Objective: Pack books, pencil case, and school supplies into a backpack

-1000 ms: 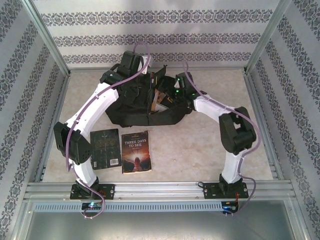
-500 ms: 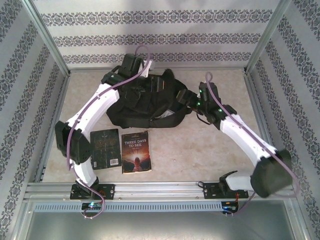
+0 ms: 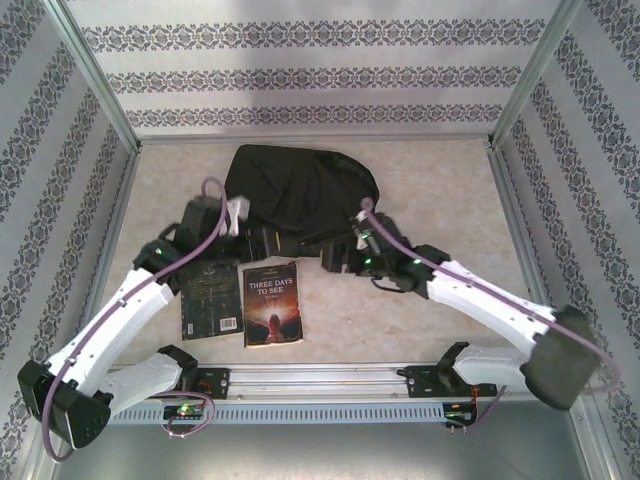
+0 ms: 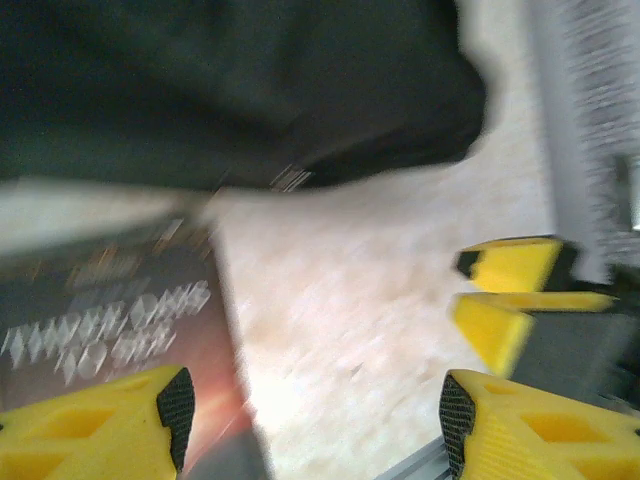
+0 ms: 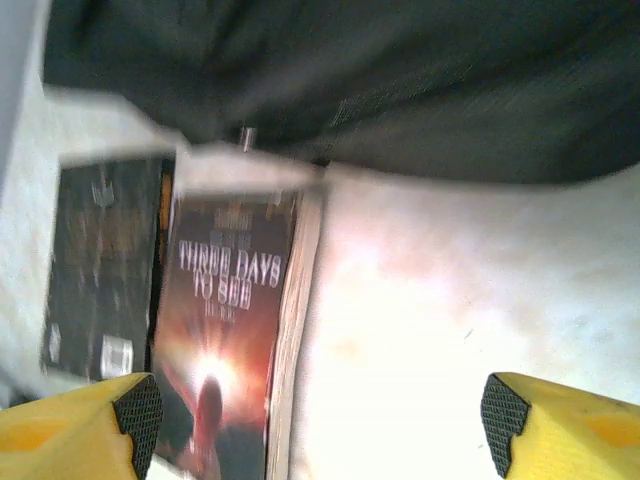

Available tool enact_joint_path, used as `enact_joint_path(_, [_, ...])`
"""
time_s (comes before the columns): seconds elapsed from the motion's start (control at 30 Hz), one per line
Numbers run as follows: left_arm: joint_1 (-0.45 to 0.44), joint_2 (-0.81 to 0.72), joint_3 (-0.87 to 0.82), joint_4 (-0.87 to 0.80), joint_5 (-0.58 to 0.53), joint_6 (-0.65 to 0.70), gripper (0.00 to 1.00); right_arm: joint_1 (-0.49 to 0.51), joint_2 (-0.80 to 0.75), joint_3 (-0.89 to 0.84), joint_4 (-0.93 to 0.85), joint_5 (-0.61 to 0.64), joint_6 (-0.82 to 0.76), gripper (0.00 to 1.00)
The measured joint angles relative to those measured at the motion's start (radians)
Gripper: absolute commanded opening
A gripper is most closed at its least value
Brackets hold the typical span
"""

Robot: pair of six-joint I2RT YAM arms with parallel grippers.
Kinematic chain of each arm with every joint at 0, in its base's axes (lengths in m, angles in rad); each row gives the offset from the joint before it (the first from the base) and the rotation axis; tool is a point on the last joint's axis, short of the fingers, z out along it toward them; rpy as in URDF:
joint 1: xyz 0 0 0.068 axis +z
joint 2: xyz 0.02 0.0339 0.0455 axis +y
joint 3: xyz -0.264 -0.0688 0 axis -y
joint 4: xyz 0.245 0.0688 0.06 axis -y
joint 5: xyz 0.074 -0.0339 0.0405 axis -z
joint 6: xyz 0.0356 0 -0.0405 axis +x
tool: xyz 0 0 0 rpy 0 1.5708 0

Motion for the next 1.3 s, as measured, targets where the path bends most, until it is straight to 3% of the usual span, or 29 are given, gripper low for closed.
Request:
enact_joint_path(0.2, [0.0, -0.147, -0.314, -0.019, -0.018, -0.152, 0.63, 0.098, 0.23, 0.079, 0.0, -0.101, 0.016, 0.7])
enact_joint_path(0.37, [0.0, -0.185, -0.426, 0.003, -0.018, -0.222, 0.56, 0.103, 0.389, 0.124, 0.045, -0.169, 0.055, 0.68])
enact_joint_path(0.53, [0.0, -0.209, -0.483, 0.038, -0.019, -0.249, 0.5, 0.103, 0.486, 0.168, 0.074, -0.204, 0.077, 0.64])
enact_joint_path(0.77, [0.0, -0.204, -0.536, 0.09, -0.019, -0.27, 0.49, 0.102, 0.58, 0.195, 0.167, -0.249, 0.125, 0.53])
enact_joint_path(1.13, [0.0, -0.114, -0.534, 0.132, -0.017, -0.269, 0.49, 0.101, 0.602, 0.195, 0.195, -0.266, 0.164, 0.28])
enact_joint_path(1.3, [-0.001, -0.095, -0.529, 0.146, -0.021, -0.269, 0.48, 0.088, 0.601, 0.187, 0.207, -0.274, 0.171, 0.1])
